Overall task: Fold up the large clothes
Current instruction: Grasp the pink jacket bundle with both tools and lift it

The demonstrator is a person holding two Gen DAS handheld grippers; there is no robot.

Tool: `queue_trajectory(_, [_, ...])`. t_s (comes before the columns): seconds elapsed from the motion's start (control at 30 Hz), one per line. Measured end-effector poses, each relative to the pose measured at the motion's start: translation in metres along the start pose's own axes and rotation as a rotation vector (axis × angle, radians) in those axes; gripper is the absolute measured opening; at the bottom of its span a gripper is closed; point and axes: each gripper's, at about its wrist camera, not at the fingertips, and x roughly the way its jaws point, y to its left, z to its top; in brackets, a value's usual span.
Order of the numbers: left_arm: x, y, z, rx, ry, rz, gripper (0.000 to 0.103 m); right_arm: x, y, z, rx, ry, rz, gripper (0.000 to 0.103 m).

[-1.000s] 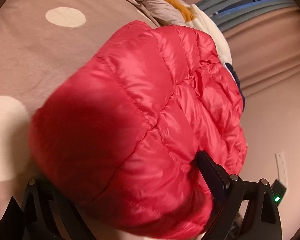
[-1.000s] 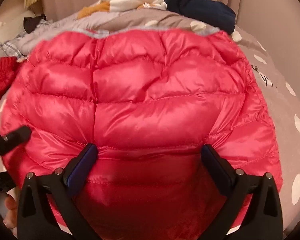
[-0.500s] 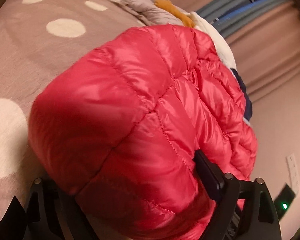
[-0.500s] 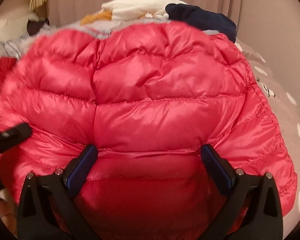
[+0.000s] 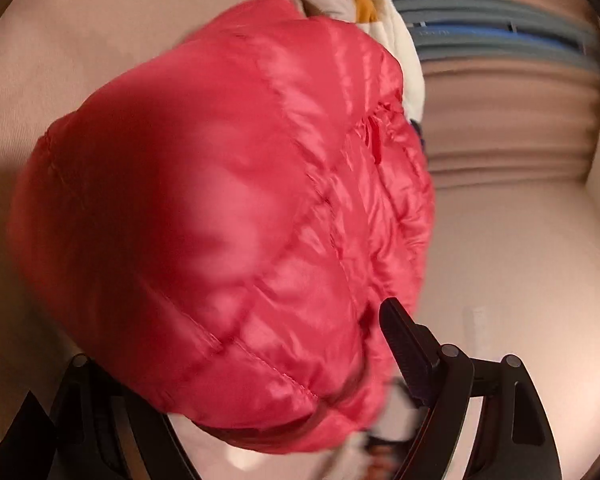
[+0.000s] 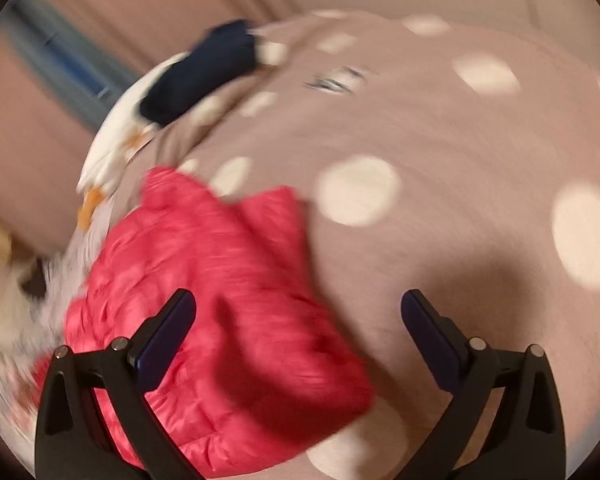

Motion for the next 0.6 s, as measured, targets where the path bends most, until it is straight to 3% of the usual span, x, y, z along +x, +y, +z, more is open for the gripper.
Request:
queue_trajectory(0.07, [-0.001, 0.004, 0.001, -0.025, 0.0, -0.028, 0.08, 0.016, -0.015, -0.007, 0.151, 0.117, 0.123, 0.103])
queue_trajectory(0.1, [0.0, 0.008, 0.001, -0.038, -0.015, 0.004, 0.064, 0.026, -0.021, -0.012, 0.208, 0.184, 0.192, 0.103])
queue_trajectory(0.13, [0.002, 0.01, 0.001, -0.041, -0.018, 0.031, 0.056, 0.033, -0.019, -0.018, 0.219, 0.219, 0.248, 0.103])
queue_trajectory(0.2, [0.005, 0.013, -0.002, -0.031, -0.051, 0.048, 0.05, 0.035, -0.004, -0.023, 0.158, 0.216, 0.246, 0.099])
queue_trajectory(0.23, [0.005, 0.012, -0.003, -0.024, -0.065, 0.058, 0.048, 0.037, 0.004, -0.025, 0.133, 0.218, 0.257, 0.091])
queue_trajectory(0.27, [0.006, 0.011, -0.004, -0.015, -0.074, 0.073, 0.047, 0.042, 0.009, -0.031, 0.118, 0.219, 0.267, 0.072])
queue_trajectory(0.37, [0.006, 0.007, -0.006, -0.002, -0.096, 0.105, 0.045, 0.053, 0.015, -0.041, 0.083, 0.183, 0.258, 0.046])
queue_trajectory(0.5, [-0.005, -0.013, -0.008, 0.084, -0.17, 0.218, 0.037, 0.054, 0.023, -0.041, 0.044, 0.176, 0.263, 0.04])
queue_trajectory(0.6, [-0.029, -0.041, -0.016, 0.222, -0.302, 0.342, 0.032, 0.068, 0.035, -0.036, 0.014, 0.205, 0.28, 0.039])
